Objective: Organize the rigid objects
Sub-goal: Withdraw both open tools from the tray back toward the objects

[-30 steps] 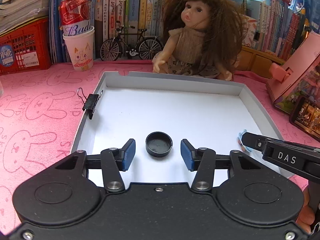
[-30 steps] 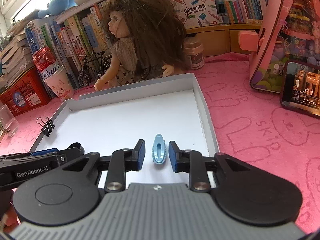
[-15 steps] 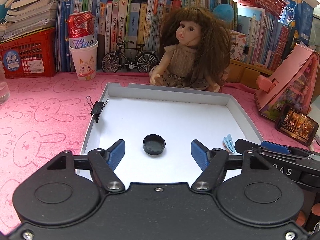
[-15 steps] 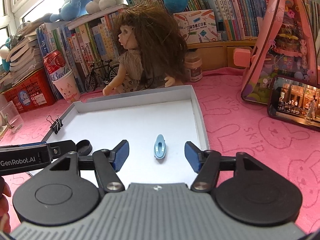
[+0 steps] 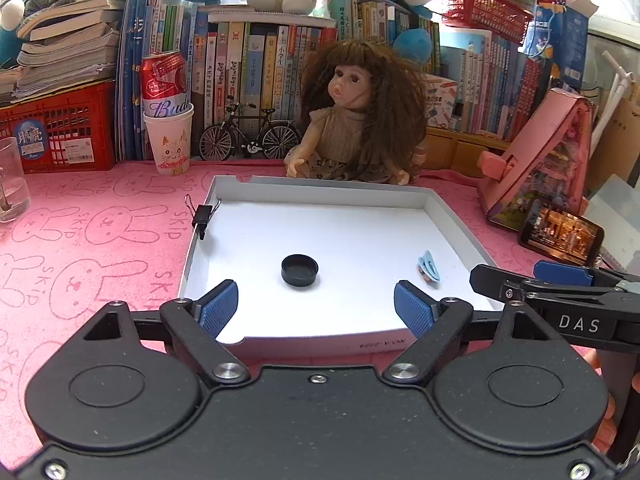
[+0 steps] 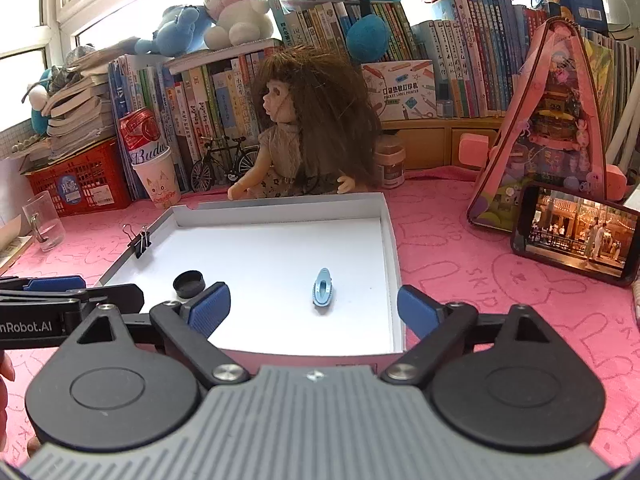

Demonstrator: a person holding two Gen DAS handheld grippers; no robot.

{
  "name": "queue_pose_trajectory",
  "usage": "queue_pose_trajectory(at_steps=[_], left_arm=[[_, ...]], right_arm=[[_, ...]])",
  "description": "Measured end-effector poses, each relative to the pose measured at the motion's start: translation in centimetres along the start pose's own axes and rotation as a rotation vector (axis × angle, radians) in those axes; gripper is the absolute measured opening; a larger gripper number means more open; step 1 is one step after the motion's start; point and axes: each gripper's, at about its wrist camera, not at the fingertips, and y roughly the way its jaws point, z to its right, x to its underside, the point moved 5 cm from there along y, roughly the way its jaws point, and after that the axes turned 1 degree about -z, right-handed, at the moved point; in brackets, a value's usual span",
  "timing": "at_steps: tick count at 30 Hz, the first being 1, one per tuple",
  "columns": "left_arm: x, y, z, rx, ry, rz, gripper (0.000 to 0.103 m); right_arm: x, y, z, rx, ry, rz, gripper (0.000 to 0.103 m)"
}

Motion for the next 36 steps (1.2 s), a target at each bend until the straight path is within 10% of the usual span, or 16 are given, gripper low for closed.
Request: queue_pose_trajectory(at_steps=[36], left_arm=[[8.5,-9.0,0.2,0.075,0.079,0.132,0.097]], right_arm=[[7.2,-6.8,-1.7,-0.068,-0.088,0.072,0.103]])
